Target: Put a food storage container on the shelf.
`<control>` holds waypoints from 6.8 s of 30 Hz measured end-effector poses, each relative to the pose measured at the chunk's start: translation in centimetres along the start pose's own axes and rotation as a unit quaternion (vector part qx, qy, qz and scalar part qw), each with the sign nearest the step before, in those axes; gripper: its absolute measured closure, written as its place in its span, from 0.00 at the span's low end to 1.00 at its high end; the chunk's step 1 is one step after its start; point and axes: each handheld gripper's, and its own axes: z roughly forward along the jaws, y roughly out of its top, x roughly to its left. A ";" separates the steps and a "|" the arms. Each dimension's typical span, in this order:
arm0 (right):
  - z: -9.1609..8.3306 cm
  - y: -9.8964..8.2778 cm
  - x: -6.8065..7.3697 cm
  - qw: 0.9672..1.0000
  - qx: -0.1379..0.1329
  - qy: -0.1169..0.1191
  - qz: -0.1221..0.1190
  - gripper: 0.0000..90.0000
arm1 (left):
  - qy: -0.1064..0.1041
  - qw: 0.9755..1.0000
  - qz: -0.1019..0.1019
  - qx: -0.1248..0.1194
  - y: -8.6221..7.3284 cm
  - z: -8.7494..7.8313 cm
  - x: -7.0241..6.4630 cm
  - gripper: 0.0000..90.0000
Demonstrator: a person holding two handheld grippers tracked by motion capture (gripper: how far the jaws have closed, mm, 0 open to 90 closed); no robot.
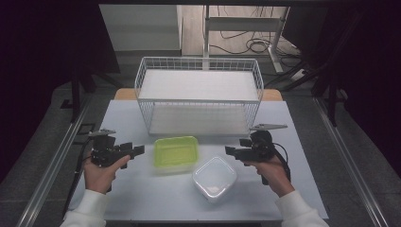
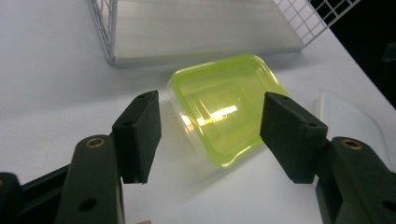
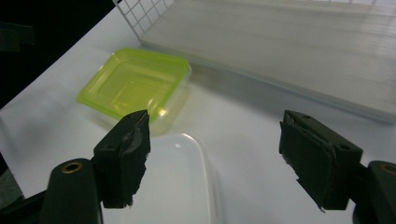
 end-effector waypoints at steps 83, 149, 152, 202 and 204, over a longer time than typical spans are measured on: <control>15.0 2.7 1.0 0.974 0.161 0.085 0.132 0.79 | -0.103 0.976 -0.152 0.114 -1.1 9.8 3.5 0.72; 1.7 8.5 5.2 0.992 -0.034 0.117 0.004 0.87 | -0.132 0.991 -0.004 -0.028 6.0 -0.4 -4.5 0.85; 1.4 8.8 5.2 0.992 -0.038 0.117 0.002 0.87 | -0.130 0.991 -0.001 -0.029 6.4 -0.5 -4.7 0.86; -1.9 16.4 0.9 0.991 -0.089 0.096 0.021 0.87 | -0.145 0.988 0.042 -0.028 17.9 1.9 -7.1 0.86; -1.9 16.7 0.7 0.991 -0.090 0.095 0.022 0.87 | -0.144 0.989 0.039 -0.026 18.3 2.0 -7.1 0.86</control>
